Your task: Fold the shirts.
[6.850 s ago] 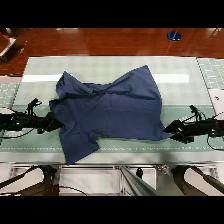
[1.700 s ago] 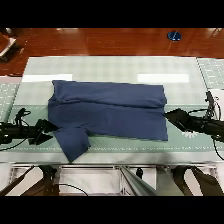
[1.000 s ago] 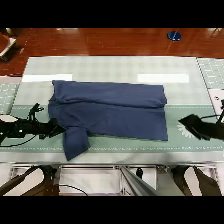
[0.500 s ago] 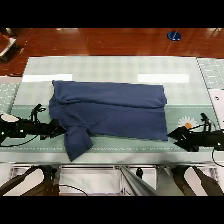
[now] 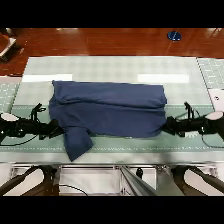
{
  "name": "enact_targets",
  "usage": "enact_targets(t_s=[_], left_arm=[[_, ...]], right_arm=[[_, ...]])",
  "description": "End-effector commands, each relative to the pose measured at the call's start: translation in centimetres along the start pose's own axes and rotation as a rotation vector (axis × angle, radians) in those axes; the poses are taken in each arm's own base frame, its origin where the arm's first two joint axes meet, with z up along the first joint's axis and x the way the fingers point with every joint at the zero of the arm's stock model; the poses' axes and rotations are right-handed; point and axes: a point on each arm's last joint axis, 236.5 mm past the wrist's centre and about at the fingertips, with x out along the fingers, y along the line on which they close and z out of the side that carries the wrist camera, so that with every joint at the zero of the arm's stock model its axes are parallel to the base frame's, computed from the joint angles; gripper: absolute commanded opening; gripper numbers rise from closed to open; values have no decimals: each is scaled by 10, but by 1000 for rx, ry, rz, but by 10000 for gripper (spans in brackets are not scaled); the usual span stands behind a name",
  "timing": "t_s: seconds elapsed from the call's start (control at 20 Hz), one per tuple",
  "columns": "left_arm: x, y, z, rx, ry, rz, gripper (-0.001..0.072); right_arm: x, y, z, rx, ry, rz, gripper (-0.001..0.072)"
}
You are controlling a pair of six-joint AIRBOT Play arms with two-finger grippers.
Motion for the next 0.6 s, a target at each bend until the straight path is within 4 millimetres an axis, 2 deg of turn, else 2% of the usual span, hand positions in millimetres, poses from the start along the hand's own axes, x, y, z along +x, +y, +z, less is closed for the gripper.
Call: enact_targets(t_s=[0.0, 0.15, 0.25, 0.4, 0.55], left_arm=[[-29, -35, 20, 92, -28, -94, 26], [-70, -64, 76, 111, -201, -116, 25], [-88, -77, 112, 161, -309, -87, 25], [-98, -99, 159, 197, -392, -73, 25], [-86, -116, 198, 189, -365, -89, 25]], right_arm=[[-21, 42, 22, -170, 15, 41, 30], [-54, 64, 62, -249, -94, 6, 30], [-69, 79, 91, -270, -168, 6, 30], [-75, 95, 132, -259, -229, 39, 30], [-68, 96, 162, -226, -236, 60, 30]])
